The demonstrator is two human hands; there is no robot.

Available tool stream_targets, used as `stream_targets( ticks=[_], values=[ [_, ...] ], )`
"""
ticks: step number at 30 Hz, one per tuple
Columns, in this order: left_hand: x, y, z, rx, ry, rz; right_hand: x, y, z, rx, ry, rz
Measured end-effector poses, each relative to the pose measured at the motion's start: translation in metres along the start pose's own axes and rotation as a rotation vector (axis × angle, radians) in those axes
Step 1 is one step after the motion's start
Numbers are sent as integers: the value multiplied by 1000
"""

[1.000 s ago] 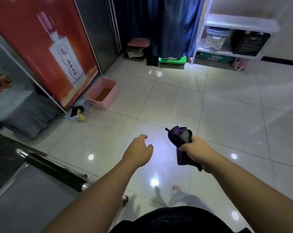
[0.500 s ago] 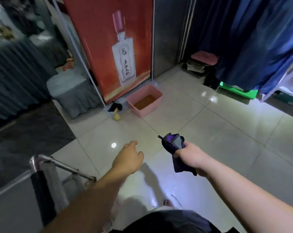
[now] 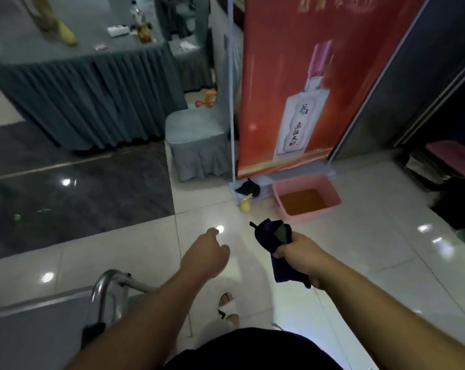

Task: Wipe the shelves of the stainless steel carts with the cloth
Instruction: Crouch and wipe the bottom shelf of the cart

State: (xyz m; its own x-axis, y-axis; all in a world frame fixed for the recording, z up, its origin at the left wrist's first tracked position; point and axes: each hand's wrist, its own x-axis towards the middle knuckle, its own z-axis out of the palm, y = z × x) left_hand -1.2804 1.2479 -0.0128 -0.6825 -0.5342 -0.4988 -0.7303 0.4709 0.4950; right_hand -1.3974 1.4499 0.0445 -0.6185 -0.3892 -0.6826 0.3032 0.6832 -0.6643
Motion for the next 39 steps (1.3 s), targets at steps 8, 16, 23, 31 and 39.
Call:
stream_targets(
  ticks=[8,16,23,31,39],
  values=[
    [111,-21,-106,-45,89,-148,110,-138,18,-39,-36,-20],
    [216,-35,-175,-207,215,-324,247,-271,60,-262,-217,-102],
    [276,-46,-251,-364,419,-521,350,-404,108,-527,-389,-269],
    [286,-113,-298,-539,558,-797,398,-511,235,-881,-613,-460],
    [278,-247,-361,-532,602,-954,400,-575,414,-1134,-783,-622]
  ],
)
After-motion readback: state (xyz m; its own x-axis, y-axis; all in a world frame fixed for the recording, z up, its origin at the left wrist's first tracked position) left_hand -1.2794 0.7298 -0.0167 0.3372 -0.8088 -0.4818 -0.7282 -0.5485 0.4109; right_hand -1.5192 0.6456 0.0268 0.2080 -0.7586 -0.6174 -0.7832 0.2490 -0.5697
